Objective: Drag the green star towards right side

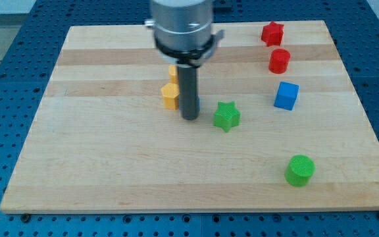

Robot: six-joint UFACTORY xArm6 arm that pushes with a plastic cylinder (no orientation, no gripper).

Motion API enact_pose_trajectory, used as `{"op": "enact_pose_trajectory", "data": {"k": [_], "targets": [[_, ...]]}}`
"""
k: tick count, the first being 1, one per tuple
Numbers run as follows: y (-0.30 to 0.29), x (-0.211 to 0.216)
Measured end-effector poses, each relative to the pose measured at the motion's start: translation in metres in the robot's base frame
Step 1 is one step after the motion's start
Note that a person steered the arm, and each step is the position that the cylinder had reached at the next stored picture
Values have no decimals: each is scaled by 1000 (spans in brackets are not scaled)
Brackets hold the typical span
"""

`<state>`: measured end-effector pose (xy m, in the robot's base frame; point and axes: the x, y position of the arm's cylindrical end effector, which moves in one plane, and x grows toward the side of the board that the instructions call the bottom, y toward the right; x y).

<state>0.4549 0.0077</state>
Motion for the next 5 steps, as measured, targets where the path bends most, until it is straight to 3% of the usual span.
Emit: {"op": "enact_pose_trajectory", "data": {"k": [4, 5], "targets": [[125, 37], [116, 41]]}}
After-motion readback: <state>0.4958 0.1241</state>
